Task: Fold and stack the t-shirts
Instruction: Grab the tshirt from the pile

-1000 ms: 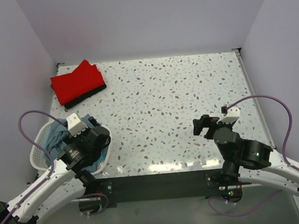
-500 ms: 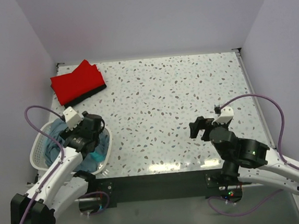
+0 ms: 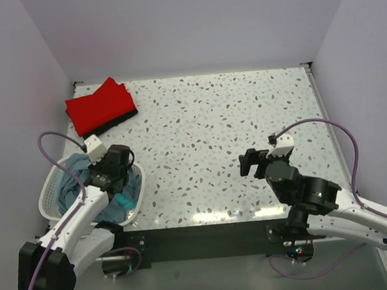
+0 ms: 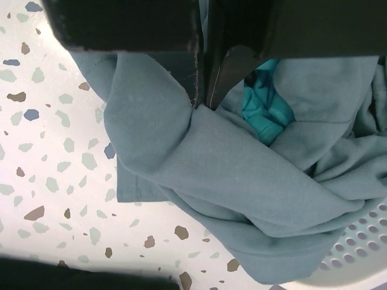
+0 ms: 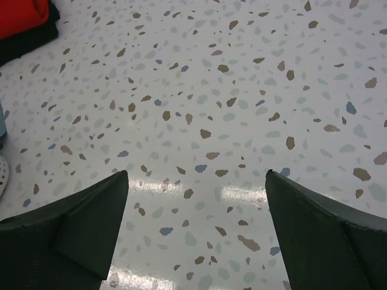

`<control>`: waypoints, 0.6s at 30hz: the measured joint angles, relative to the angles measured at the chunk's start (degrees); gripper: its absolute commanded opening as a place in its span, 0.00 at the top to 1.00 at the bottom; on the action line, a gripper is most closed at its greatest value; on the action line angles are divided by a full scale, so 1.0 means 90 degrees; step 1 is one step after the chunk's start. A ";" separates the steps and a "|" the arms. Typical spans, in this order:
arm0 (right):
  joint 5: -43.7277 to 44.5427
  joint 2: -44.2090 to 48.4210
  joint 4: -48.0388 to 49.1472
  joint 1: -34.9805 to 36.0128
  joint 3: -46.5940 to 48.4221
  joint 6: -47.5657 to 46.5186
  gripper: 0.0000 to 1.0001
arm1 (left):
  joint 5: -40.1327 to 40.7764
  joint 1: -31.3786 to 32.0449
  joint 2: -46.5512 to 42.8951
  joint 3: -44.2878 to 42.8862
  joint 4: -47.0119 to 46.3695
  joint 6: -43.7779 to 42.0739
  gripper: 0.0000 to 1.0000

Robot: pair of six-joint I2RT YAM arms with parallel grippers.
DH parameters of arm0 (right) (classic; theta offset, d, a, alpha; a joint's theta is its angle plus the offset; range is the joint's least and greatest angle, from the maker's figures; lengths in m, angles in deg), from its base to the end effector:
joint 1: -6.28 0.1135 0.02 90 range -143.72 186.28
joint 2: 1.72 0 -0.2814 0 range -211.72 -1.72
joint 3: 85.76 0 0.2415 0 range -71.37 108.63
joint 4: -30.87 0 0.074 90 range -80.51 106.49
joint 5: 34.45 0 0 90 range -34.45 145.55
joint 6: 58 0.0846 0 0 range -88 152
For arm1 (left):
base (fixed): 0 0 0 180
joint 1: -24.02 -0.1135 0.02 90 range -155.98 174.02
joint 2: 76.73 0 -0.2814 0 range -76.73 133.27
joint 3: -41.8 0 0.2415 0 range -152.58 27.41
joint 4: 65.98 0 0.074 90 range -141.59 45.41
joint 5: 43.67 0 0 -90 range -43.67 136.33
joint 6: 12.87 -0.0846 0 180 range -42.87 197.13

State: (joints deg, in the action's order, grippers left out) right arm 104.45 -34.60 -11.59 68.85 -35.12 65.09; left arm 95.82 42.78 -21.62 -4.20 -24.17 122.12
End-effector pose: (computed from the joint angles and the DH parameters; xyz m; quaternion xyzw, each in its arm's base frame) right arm 0.1171 0.0873 0.2858 0.0209 0.7981 0.1300 0.5880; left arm 0.1900 0.0034 0.2060 -0.3306 0.8018 0.1746 0.4663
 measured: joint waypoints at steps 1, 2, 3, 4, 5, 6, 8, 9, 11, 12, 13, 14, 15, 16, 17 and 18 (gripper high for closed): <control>0.0000 -0.0053 0.0053 0.0000 0.0007 -0.0036 0.01 | -0.0012 0.0000 -0.0039 0.0000 -0.0005 -0.0019 1.00; 0.0000 -0.0104 0.0095 0.0000 0.0017 -0.0070 0.01 | -0.0019 0.0000 -0.0087 -0.0002 -0.0002 -0.0068 1.00; 0.0000 -0.0148 0.0134 0.0000 0.0024 -0.0092 0.01 | -0.0034 0.0000 -0.0141 -0.0002 0.0002 -0.0095 1.00; 0.0002 -0.0197 0.0172 0.0000 0.0032 -0.0119 0.01 | -0.0061 0.0000 -0.0206 -0.0005 0.0005 -0.0126 1.00; 0.0000 -0.0236 0.0211 0.0000 0.0034 -0.0138 0.02 | -0.0100 0.0000 -0.0277 -0.0017 0.0019 -0.0134 1.00; 0.0002 -0.0279 0.0236 0.0000 0.0044 -0.0165 0.01 | -0.0151 -0.0002 -0.0359 -0.0056 0.0051 -0.0155 1.00; 0.0002 -0.0355 0.0274 0.0000 0.0075 -0.0223 0.01 | -0.0265 -0.0002 -0.0527 -0.0187 0.0100 -0.0243 1.00; 0.0002 -0.0374 0.0277 0.0000 0.0112 -0.0255 0.01 | -0.0345 -0.0005 -0.0624 -0.0306 0.0136 -0.0301 1.00; 0.0005 -0.0437 0.0316 0.0000 0.0197 -0.0308 0.01 | -0.0551 -0.0007 -0.0833 -0.0585 0.0151 -0.0427 1.00; 0.0005 -0.0454 0.0364 0.0000 0.0240 -0.0340 0.01 | -0.0682 -0.0010 -0.0947 -0.0743 0.0143 -0.0512 1.00; 0.0005 -0.0474 0.0420 0.0000 0.0274 -0.0369 0.01 | -0.0845 -0.0015 -0.1064 -0.0916 0.0136 -0.0629 1.00; 0.0005 -0.0483 0.0493 0.0000 0.0291 -0.0413 0.01 | -0.1015 -0.0015 -0.1178 -0.1100 0.0107 -0.0746 1.00; 0.0005 -0.0512 0.0571 0.0000 0.0296 -0.0454 0.01 | -0.1163 -0.0017 -0.1246 -0.1270 0.0085 -0.0818 1.00; 0.0017 -0.0539 0.0629 0.0000 0.0311 -0.0500 0.01 | -0.1370 -0.0029 -0.1299 -0.1474 0.0049 -0.0930 1.00; 0.0032 -0.0566 0.0668 0.0000 0.0333 -0.0537 0.01 | -0.1603 -0.0032 -0.1321 -0.1729 0.0029 -0.1035 1.00; 0.0075 -0.0607 0.0721 0.0000 0.0367 -0.0590 0.01 | -0.1848 -0.0034 -0.1282 -0.2023 0.0032 -0.1149 1.00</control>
State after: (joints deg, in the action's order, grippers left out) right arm 105.13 -40.07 -5.10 68.85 -31.82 59.77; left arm 79.19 42.48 -33.16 -22.41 -23.89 111.78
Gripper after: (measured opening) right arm 0.986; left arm 0.030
